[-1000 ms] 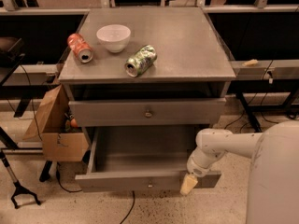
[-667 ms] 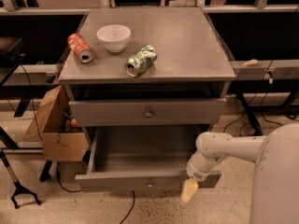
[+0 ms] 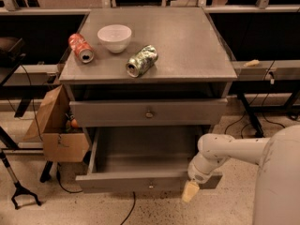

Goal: Open middle drawer

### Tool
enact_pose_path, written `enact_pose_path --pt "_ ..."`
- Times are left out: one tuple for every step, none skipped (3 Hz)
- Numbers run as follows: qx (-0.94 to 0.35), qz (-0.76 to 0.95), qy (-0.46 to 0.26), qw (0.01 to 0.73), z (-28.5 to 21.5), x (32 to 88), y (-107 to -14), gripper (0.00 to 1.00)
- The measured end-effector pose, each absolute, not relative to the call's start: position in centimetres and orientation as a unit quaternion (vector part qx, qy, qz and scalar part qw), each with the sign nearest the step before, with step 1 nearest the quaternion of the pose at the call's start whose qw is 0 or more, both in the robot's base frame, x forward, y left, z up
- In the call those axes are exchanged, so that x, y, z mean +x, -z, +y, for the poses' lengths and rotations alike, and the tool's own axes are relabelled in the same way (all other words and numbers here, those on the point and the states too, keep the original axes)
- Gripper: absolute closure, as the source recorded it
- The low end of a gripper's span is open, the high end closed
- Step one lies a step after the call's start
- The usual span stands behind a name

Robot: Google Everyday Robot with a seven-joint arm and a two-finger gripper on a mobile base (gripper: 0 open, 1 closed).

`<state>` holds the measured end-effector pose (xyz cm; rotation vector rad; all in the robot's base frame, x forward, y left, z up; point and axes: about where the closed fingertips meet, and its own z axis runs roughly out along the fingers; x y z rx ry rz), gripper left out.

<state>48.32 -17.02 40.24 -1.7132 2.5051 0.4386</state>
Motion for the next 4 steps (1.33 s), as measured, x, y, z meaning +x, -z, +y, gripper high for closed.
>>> enact_pose_path --pt "-0.558 0.816 -0.143 0.038 -16.96 48.89 -40.33 0.42" --pt "-0.558 0.816 -0.143 0.038 -16.92 49.31 -40.52 0.66" --pt "-0.558 0.816 -0.143 0.038 -16.89 49.54 -40.52 0.88" --pt "-0.558 0.816 -0.145 0.035 -17.02 48.77 -40.46 1.00"
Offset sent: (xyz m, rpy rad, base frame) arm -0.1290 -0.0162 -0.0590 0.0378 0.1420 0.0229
